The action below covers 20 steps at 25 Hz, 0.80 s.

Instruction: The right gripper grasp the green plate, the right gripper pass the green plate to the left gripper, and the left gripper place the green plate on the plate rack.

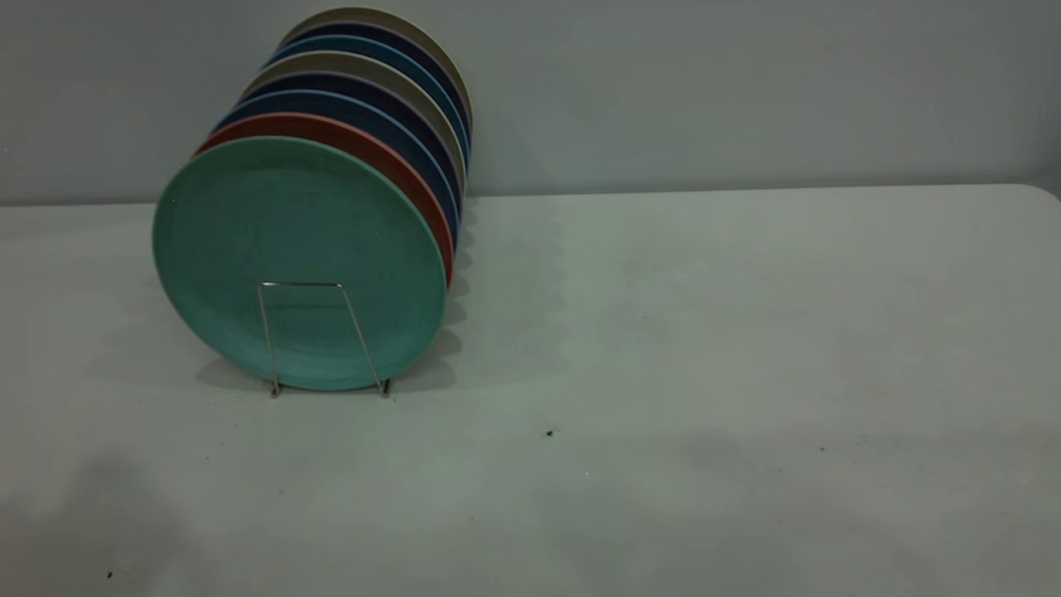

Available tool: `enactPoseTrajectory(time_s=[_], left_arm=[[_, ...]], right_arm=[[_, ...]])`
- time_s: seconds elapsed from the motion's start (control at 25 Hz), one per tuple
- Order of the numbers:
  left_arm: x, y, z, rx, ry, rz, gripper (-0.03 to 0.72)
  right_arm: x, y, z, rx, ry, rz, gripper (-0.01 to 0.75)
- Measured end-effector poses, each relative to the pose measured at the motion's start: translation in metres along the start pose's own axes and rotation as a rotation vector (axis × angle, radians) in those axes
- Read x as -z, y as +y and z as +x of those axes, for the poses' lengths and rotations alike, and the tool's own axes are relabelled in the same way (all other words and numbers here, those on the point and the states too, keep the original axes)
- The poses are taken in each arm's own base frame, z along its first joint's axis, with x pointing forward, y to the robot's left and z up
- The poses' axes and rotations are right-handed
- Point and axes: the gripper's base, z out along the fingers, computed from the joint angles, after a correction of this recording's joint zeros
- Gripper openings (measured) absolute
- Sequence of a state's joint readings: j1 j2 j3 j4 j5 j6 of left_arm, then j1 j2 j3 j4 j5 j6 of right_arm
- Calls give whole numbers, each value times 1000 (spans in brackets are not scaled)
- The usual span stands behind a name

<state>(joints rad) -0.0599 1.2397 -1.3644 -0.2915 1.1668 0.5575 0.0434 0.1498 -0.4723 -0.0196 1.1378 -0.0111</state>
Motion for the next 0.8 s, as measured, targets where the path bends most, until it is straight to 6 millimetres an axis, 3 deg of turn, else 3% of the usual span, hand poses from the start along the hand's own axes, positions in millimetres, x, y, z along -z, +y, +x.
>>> enactPoseTrajectory(time_s=[0.12, 0.24, 0.52, 0.8], left_arm=[[16, -12, 23, 98, -8, -56, 474], [18, -29, 60, 206, 11, -81, 474], [-10, -61, 157, 330, 103, -141, 474], [-33, -79, 212, 382, 74, -200, 474]], right_arm=[[3, 0, 2, 13, -28, -25, 405], [6, 0, 4, 33, -57, -45, 405], [10, -1, 8, 63, -96, -75, 405], [10, 1, 8, 57, -96, -99, 405]])
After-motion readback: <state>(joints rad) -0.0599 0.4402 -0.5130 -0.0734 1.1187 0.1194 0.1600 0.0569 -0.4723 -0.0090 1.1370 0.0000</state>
